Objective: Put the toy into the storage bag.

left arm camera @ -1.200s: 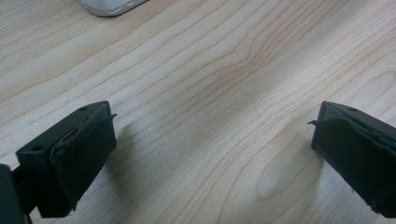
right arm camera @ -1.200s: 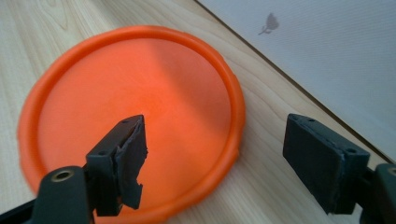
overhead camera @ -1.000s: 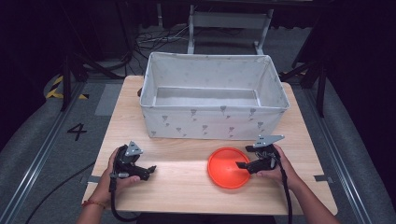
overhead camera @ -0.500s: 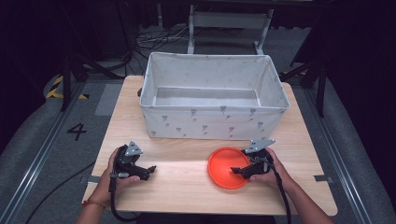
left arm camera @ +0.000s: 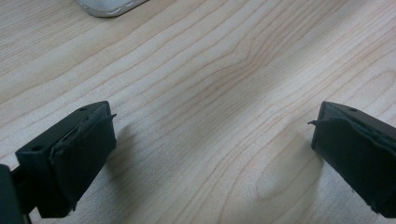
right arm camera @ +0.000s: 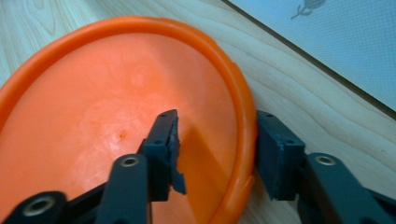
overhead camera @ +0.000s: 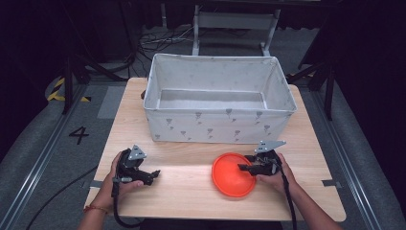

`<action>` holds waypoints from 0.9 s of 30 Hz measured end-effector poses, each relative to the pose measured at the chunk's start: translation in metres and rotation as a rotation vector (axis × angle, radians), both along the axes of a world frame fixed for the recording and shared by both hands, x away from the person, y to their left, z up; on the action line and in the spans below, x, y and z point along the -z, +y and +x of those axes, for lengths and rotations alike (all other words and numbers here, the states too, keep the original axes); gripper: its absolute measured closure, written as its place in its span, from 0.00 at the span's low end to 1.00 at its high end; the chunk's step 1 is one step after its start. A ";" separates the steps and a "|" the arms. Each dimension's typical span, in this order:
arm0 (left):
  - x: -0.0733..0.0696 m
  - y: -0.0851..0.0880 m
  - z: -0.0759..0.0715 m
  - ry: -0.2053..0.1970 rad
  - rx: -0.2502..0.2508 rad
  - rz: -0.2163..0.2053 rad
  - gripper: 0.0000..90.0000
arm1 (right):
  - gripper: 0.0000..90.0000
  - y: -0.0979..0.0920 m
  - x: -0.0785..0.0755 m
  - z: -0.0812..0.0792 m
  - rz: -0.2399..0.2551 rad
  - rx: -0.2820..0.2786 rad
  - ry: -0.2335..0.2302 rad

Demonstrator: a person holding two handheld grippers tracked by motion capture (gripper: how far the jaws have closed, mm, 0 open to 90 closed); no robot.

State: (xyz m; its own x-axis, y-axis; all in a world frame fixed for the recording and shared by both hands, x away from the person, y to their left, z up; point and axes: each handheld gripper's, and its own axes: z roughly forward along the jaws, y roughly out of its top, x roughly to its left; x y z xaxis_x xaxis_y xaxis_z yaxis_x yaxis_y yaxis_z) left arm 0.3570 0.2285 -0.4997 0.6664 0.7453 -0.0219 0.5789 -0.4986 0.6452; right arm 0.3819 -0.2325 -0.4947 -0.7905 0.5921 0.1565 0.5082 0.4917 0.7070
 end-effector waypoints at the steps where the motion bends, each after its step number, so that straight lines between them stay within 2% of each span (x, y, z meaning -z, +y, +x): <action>1: 0.000 0.000 0.000 0.000 0.000 0.000 0.00 | 0.68 0.000 -0.002 0.000 0.007 -0.005 0.003; 10: 0.000 0.000 0.000 0.000 0.000 0.000 0.00 | 0.82 -0.001 -0.018 -0.005 0.041 -0.044 -0.031; 12: 0.000 0.000 0.000 0.001 0.000 0.000 0.00 | 0.85 -0.001 -0.025 -0.007 0.045 -0.058 -0.043; 18: 0.000 0.000 0.000 0.000 0.000 0.000 0.00 | 0.91 -0.004 -0.048 -0.017 0.100 -0.111 -0.080; 21: 0.000 0.000 0.000 0.000 -0.001 0.000 0.00 | 0.91 -0.005 -0.061 -0.024 0.082 -0.135 -0.130; 27: 0.000 0.000 0.000 -0.001 -0.001 0.001 0.00 | 0.91 -0.006 -0.073 -0.032 0.048 -0.143 -0.173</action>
State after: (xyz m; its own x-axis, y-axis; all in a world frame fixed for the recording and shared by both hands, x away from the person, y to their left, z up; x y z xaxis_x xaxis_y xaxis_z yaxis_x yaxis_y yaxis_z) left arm 0.3569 0.2284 -0.4996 0.6658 0.7459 -0.0209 0.5788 -0.4985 0.6454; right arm 0.3501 -0.2389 -0.4214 -0.8832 0.4676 0.0362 0.3049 0.5139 0.8018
